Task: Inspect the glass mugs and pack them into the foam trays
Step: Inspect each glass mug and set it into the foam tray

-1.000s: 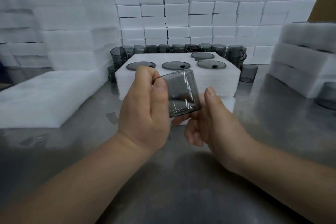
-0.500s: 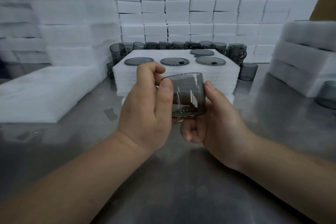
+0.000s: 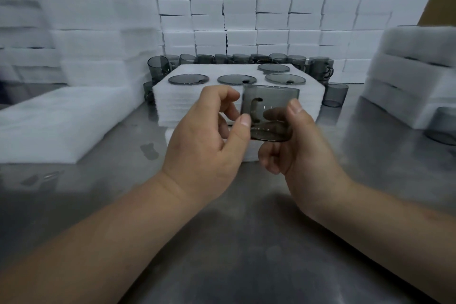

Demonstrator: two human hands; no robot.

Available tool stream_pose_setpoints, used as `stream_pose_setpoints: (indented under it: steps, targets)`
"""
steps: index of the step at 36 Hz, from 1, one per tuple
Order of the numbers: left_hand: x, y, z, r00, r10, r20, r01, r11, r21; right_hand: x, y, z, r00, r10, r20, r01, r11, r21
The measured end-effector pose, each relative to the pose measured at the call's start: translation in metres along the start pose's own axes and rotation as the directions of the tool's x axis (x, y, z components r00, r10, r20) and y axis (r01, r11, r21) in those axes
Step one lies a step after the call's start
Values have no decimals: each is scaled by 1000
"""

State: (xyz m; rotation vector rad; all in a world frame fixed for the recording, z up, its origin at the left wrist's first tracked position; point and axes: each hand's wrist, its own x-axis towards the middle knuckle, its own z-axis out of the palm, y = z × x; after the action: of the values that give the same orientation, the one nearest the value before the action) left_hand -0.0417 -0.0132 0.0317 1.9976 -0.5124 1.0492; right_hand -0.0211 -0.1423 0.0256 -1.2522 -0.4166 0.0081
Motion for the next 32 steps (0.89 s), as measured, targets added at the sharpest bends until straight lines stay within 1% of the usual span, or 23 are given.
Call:
stream_pose_setpoints:
  steps: [3,7,10,14,19,26,32]
  targets:
    - [0,1,-1,1000,2,25,-2,1000,10,-1,-1,-1,999,-32,18,33,999,-31]
    - [0,1,-2,999,-5,37,5,1000,-7,-3,-1,0,994,-93,60,93,996,1]
    - [0,2,-2,999,-6,39,7,1000,-27,-5,-2,0,986,-147,79,148,989,-13]
    - [0,3,-3,998,4,63,-1,999,-51,-7,-4,1,967,-230,107,240,966,-95]
    - [-1,3,-1,997,2,78,3,998,-69,-8,-4,0,949,-293,116,308,939,-152]
    - [-1,5,3,998,8,67,-2,997,-81,-8,-4,1,942,-320,100,331,937,-114]
    - [-1,6,5,997,-68,41,71,995,-66,-7,-5,4,943,-327,60,332,931,-148]
